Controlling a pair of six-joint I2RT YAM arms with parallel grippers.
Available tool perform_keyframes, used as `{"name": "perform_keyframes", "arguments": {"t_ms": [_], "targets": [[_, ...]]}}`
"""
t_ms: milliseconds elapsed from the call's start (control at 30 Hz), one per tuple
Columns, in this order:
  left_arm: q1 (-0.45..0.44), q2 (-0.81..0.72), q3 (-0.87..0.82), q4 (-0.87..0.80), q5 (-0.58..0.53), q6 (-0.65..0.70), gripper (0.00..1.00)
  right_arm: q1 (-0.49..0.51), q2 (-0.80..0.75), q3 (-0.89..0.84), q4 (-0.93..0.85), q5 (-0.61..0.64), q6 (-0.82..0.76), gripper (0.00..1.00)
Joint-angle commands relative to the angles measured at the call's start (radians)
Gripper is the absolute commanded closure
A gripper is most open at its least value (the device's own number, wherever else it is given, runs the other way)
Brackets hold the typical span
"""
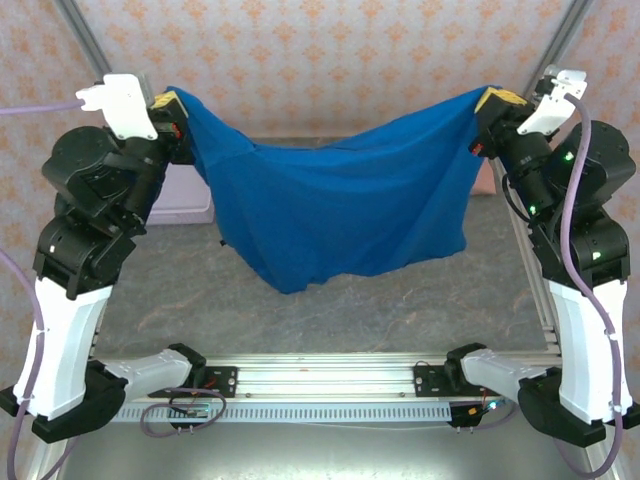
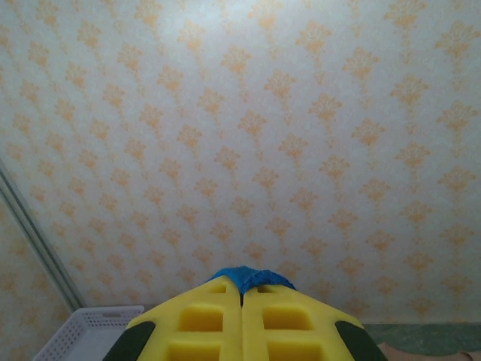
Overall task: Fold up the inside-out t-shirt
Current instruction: Flatten out the T-shirt at the center of the table.
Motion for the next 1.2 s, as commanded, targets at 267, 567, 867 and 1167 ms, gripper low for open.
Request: {"name": "perform_keyframes", "arguments": {"t_ms": [267, 567, 867, 1167], "targets": [[0.001, 0.098, 0.359, -0.043, -0.085, 0.157, 1.00, -0.002, -0.063, -0.025, 0.025, -0.197, 0.073, 1.00], [0.070, 0.446, 0.614, -0.086, -0.077, 0.196, 1.00, 0.000, -0.125, -0.256, 0.072, -0.339, 0.246, 1.00], [0.075, 1.078, 0.920, -0.052, 0.059, 0.095, 1.00, 0.010, -0.039, -0.559, 0.049, -0.008, 0.349, 1.00], [0.075, 1.269, 0.949, -0.234, 0.118, -0.035, 0.28, -0.042, 0.277, -0.563, 0.052, 0.124, 0.250, 1.00]]}}
